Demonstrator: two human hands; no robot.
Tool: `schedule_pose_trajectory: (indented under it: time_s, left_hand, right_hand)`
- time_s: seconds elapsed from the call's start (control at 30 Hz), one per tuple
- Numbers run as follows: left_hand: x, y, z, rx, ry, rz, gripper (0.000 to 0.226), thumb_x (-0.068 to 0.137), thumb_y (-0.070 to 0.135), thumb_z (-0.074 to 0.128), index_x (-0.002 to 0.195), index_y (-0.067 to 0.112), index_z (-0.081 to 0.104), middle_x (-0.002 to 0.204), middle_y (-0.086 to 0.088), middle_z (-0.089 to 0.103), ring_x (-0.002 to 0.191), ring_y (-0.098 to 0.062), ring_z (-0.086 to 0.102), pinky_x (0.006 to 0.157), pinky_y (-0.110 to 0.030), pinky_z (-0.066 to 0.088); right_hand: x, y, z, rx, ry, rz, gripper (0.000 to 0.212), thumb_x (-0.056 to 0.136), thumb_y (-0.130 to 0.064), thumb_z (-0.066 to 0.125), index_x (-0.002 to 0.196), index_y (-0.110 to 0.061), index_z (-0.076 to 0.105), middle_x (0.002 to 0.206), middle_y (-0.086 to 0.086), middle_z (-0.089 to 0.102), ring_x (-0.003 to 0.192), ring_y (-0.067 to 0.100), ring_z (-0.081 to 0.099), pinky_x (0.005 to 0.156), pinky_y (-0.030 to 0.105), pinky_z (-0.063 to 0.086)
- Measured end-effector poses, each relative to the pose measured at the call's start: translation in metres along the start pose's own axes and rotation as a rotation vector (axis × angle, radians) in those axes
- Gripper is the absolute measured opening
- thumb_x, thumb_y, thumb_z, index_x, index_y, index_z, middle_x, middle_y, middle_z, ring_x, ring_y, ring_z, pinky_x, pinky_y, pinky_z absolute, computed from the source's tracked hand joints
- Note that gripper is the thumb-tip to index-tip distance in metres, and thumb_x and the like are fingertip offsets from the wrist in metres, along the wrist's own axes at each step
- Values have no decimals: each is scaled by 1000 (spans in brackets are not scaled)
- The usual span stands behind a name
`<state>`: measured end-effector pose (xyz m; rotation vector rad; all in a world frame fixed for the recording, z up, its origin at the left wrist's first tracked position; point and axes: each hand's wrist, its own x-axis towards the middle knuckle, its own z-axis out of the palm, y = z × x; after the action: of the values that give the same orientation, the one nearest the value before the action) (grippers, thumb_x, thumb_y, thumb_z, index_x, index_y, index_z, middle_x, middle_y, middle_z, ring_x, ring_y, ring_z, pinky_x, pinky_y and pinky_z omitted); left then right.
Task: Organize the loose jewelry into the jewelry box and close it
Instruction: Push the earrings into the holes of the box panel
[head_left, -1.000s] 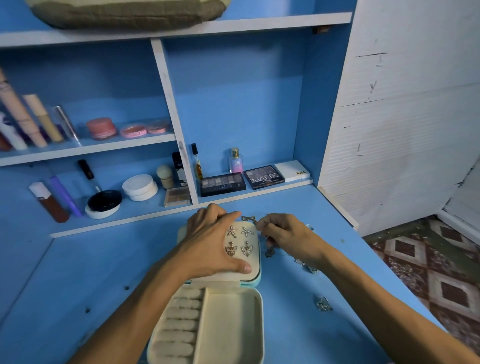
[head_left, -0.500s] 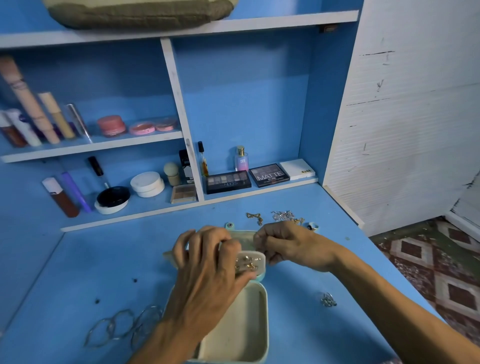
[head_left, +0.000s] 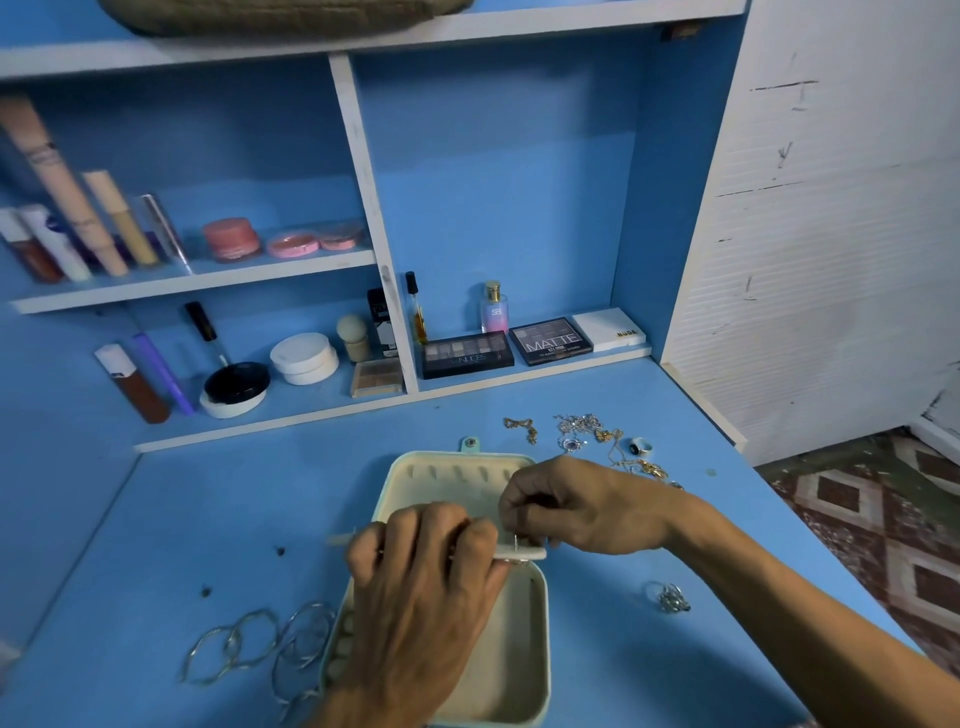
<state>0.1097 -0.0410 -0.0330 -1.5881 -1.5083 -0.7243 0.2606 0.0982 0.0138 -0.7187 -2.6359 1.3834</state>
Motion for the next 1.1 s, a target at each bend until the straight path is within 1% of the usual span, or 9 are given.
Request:
schedule_pose_trajectory:
  time_s: [0.1, 0.23, 0.37, 0.5, 0.63, 0.77, 0.9, 1.1]
  left_hand:
    - [0, 0, 0, 18, 1, -3, 40, 78, 39, 81, 96, 22, 48, 83, 1, 61, 82, -25, 48, 73, -40, 27]
    - [-2, 1, 1, 41, 9, -3, 46, 74, 37, 85, 94, 22, 47, 80, 0, 61, 82, -25, 49, 75, -41, 28]
    - [-3, 0, 2, 55, 8, 2, 51, 69, 37, 89, 92, 22, 46, 79, 1, 61, 80, -25, 48, 74, -40, 27]
    - [-4, -1, 2, 43, -3, 12, 52, 68, 37, 89, 93, 22, 46, 79, 0, 62, 81, -25, 48, 74, -40, 27]
    - [-4, -1, 2, 35, -5, 3, 50, 71, 38, 88, 93, 22, 46, 79, 0, 62, 81, -25, 48, 74, -40, 27]
    - [-4, -2, 2, 31, 4, -2, 47, 73, 40, 86, 92, 23, 46, 80, 1, 61, 81, -24, 49, 74, -40, 27]
    - [-4, -1, 2, 26, 10, -15, 45, 74, 38, 84, 91, 22, 46, 81, 1, 60, 80, -25, 49, 74, -40, 27]
    - [-3, -1, 1, 23, 7, -11, 49, 71, 39, 88, 91, 23, 45, 77, 0, 62, 81, -24, 48, 73, -40, 26]
  right_hand:
    - [0, 0, -3, -31, -4, 18, 23, 96, -14, 53, 86, -31, 64, 77, -13, 67, 71, 2, 61, 75, 26, 54]
    - [0, 2, -8, -52, -68, 47, 16, 96, -14, 54, 91, -22, 66, 79, -6, 66, 70, 3, 60, 69, 21, 51]
    - [2, 3, -8, -70, -116, 62, 18, 96, -15, 53, 88, -27, 64, 80, -3, 66, 71, 3, 59, 69, 19, 48]
    - [5, 4, -8, -68, -98, 87, 14, 96, -15, 53, 92, -20, 66, 80, -3, 68, 72, 5, 62, 69, 19, 50]
    - [4, 4, -8, -92, -98, 102, 15, 96, -16, 53, 92, -22, 66, 81, -2, 69, 71, 4, 63, 68, 16, 48]
    - [4, 3, -8, -124, -121, 98, 15, 96, -16, 54, 96, -21, 68, 84, 0, 71, 72, 3, 63, 68, 17, 48]
    - [3, 2, -8, -114, -109, 99, 15, 96, -16, 53, 95, -22, 67, 84, 1, 71, 73, 3, 64, 67, 16, 48]
    - [3, 2, -7, -107, -90, 111, 15, 95, -15, 53, 94, -20, 68, 82, -1, 70, 73, 5, 65, 68, 16, 49]
